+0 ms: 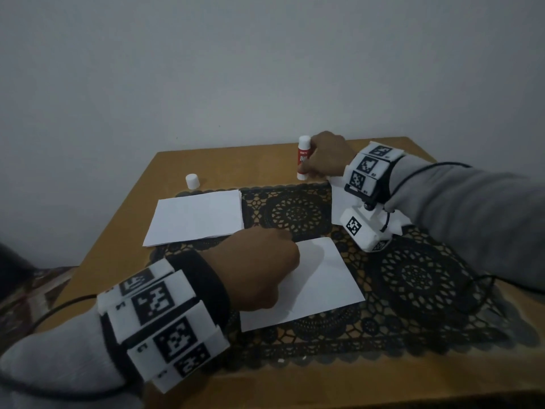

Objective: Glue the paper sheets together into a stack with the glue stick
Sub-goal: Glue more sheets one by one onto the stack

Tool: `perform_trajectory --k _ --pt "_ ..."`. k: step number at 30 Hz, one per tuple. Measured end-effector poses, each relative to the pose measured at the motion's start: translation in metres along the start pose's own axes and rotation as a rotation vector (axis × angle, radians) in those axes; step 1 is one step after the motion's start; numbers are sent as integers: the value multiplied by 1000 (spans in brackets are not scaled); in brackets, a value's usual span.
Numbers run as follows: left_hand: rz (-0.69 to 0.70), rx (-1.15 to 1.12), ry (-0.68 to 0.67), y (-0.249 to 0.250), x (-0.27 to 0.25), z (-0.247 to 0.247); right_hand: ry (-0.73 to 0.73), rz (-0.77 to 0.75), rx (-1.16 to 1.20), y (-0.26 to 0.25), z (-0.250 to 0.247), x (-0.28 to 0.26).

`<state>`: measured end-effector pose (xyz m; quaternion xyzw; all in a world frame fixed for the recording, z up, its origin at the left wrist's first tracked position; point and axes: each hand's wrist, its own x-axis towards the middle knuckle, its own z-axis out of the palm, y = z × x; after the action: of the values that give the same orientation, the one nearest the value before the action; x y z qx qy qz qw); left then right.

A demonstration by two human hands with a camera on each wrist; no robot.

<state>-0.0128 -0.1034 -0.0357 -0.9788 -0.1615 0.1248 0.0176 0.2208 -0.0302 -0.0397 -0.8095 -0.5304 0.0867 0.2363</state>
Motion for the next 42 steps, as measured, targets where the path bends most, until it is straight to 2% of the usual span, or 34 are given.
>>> perform_trajectory --k 5,9,11,14,20,23,30,38,42 --pt "-28 23 -13 3 0 -2 -19 -14 9 3 -34 -21" --pt "-52 28 -10 7 -3 -3 26 -86 -255 37 -74 -47" --pt "-61 35 -7 8 -4 -3 -44 -110 -505 59 -91 -69" --pt "-70 50 -10 11 -4 -4 -245 -152 -808 86 -109 -105" --pt "-97 56 -12 15 -5 -4 -421 -96 -995 120 -117 -127" --pt "-103 50 2 16 -6 -4 -469 -102 -1006 130 -115 -126" --pt "-102 45 6 14 -4 -4 -439 -147 -982 137 -108 -126" --pt "-105 57 17 16 -6 -2 -286 -219 -1077 137 -89 -127" --pt "-107 51 32 17 -6 -2 -224 -192 -1062 139 -81 -122"
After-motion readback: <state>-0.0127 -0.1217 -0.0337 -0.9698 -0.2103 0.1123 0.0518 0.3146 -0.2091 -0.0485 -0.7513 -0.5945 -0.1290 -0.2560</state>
